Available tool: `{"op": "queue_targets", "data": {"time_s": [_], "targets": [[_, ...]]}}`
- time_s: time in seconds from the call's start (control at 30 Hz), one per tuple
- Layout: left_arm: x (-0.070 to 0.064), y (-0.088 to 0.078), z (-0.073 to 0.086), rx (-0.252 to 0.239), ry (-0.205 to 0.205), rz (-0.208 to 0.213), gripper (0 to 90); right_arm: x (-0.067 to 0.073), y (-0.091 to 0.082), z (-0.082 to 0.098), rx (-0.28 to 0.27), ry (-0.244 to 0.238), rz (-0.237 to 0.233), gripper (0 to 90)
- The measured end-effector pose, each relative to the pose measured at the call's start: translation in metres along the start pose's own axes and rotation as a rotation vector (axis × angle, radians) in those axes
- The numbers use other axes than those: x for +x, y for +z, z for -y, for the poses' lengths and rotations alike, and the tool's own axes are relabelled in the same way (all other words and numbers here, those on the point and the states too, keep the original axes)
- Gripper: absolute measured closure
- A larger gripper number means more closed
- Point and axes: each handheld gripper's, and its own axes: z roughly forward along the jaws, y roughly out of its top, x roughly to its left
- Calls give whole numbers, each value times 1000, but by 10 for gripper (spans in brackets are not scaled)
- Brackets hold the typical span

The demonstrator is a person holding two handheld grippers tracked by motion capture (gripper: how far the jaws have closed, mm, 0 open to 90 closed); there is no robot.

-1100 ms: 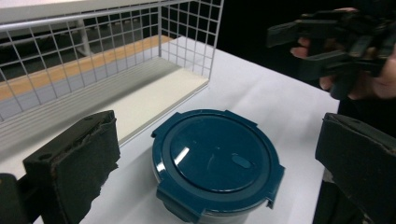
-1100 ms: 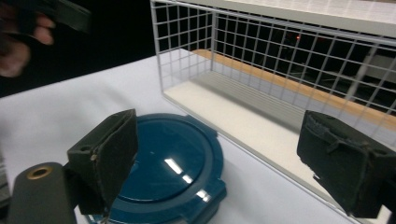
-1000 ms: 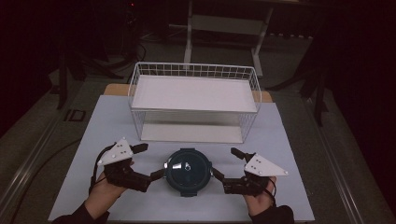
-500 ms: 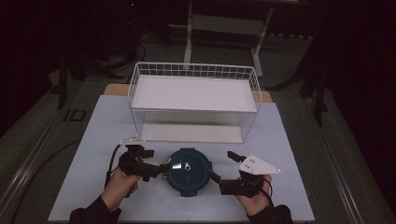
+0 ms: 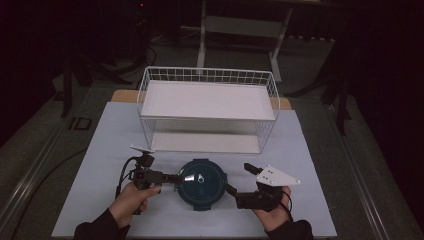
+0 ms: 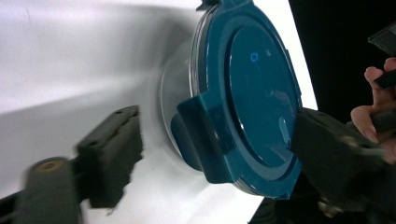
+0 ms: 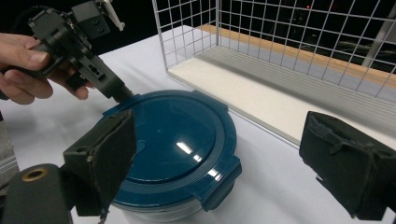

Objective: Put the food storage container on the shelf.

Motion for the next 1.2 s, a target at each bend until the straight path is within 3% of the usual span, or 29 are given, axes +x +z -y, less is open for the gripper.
{"op": "queue_targets", "data": {"time_s": [0.3,0.4,0.5,0.63,0.77,0.8,0.83,0.9,1.07,1.1,1.2], "targets": [[9,8,5,31,-70,27,402,0,1,1,10,2,-7,123],[13,10,6,43,-101,65,471,0,1,1,13,4,-9,127],[17,12,7,48,-100,106,502,0,1,1,17,6,-11,136],[19,11,8,40,-103,120,516,-3,3,3,41,38,-21,146],[16,10,9,35,-73,120,537,-10,10,8,94,126,-58,179],[13,9,10,33,-55,122,537,-10,10,8,94,126,-58,179],[8,7,11,34,-9,113,547,-14,13,11,118,178,-80,204],[3,6,12,26,26,104,558,-22,18,16,157,281,-125,242],[1,3,19,13,61,104,572,-36,25,29,228,452,-206,390],[0,2,20,8,64,106,572,-36,27,32,243,477,-235,424],[0,1,23,5,85,105,576,-36,30,36,275,509,-260,480]]}}
